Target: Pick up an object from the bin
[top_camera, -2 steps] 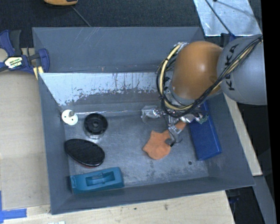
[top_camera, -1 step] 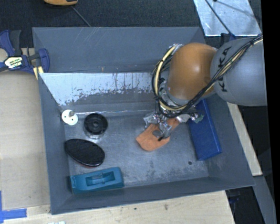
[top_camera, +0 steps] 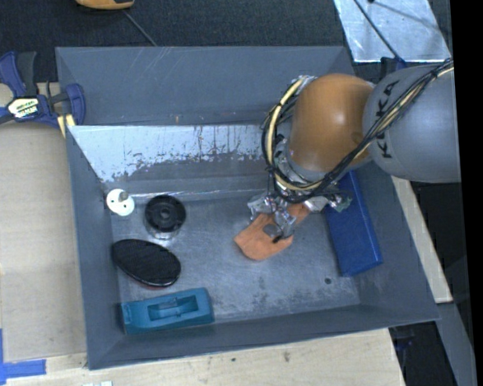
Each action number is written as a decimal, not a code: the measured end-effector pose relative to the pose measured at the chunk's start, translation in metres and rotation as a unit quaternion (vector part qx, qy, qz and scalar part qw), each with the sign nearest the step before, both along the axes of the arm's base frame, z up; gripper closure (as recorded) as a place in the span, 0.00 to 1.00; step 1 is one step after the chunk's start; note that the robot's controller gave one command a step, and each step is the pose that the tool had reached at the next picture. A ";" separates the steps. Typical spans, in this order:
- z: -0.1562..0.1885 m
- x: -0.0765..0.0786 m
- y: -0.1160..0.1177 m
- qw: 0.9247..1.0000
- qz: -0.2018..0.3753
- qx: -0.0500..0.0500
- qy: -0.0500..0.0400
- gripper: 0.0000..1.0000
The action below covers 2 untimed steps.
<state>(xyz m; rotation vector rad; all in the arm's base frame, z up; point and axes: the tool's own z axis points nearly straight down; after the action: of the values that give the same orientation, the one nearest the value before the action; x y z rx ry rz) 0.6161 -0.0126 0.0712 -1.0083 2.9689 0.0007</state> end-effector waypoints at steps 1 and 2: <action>0.004 -0.001 0.000 1.000 0.000 0.000 0.002 1.00; 0.019 -0.002 0.000 1.000 0.000 0.000 0.004 1.00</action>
Offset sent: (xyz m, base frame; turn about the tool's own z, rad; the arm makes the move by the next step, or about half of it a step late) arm -0.0001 0.0000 0.0123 0.0000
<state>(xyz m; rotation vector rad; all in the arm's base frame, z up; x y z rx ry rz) 0.6140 -0.0126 0.0904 -1.0106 2.9759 0.0032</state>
